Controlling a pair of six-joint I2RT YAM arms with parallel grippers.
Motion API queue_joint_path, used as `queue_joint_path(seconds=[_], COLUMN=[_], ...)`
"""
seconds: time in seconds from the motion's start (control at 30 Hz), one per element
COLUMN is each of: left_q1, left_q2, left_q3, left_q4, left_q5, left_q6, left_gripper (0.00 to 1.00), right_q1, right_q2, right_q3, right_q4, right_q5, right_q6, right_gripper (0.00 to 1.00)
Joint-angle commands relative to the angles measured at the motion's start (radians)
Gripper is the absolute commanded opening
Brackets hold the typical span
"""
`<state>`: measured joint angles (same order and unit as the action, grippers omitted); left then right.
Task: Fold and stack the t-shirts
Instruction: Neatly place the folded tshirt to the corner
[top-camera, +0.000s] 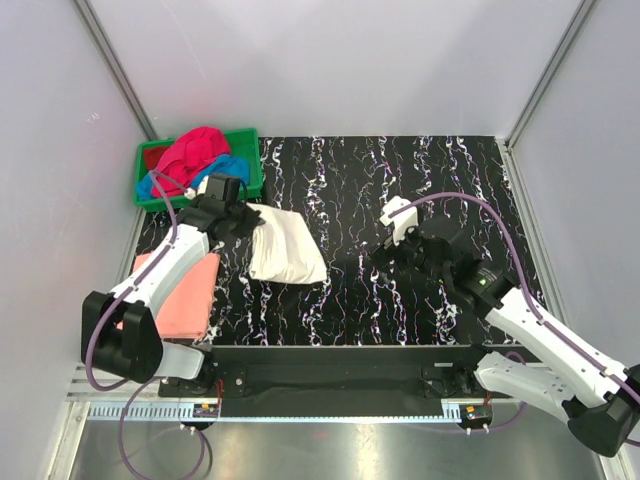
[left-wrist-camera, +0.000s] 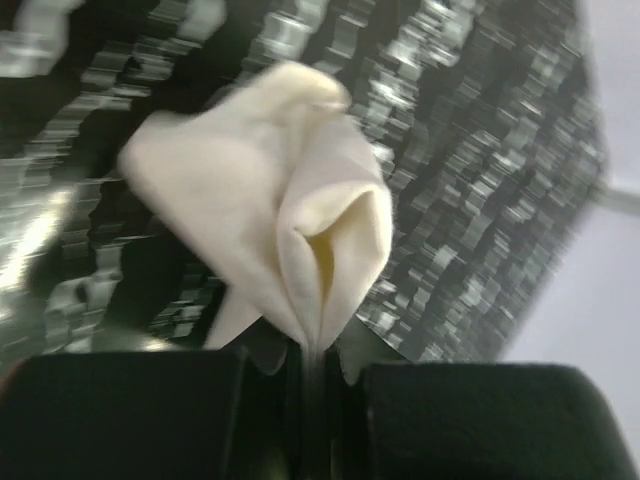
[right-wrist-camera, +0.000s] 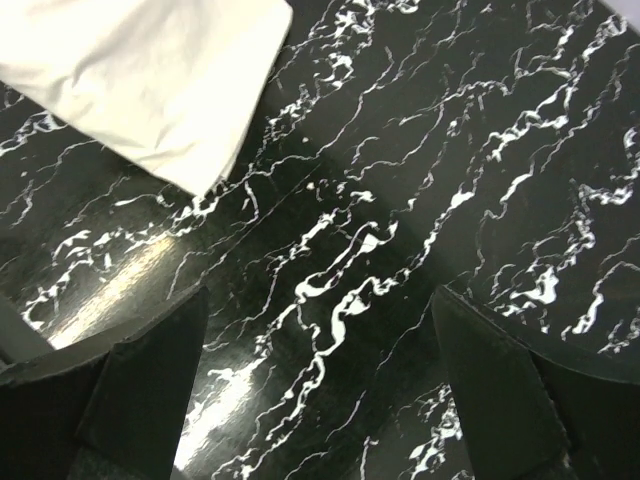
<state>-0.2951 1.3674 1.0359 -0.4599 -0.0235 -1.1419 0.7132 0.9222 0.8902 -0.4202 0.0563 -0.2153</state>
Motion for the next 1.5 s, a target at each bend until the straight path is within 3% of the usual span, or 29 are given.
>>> queue_joint_path(seconds=[0.0,0.13,0.27,0.6,1.1,1.47], left_q1=[0.01,0.011,0.06,0.241,0.378,0.468], left_q2=[-0.067,-0.117,-0.159,-0.156,-0.08,-0.132], left_q3=[0.124,0.177,0.151,0.141,0.342,0.277], left_q4=[-0.198,-0.302,-0.332,-0.272,-0.384,-0.405], left_q5=[-0.211,-0.367,-0.417,-0.385,-0.36,-0.314], left_q6=[0.036,0.034,0.056,0.313,0.43,0.469], left_gripper=[0.0,0.0,0.0,0.0,0.0,0.0], right_q1=[-0.004,-0.004,-0.003,-0.003,-0.004,-0.003], right_q2=[-0.034,-0.042,-0.042,-0.057,-0.06,-0.057], right_q3=[0.003,0.006,0.001,-0.008,-0.04,-0.053], right_q4=[-0.031,-0.04,-0.04,-0.037,-0.02,-0.014], right_q5=[-0.044,-0.052,-0.096,-0.15,-0.171,-0.19], right_q6=[0.068,0.068,0.053,0.04,0.039,0.047], right_gripper=[1.0,1.0,0.99,1.0,1.0,1.0])
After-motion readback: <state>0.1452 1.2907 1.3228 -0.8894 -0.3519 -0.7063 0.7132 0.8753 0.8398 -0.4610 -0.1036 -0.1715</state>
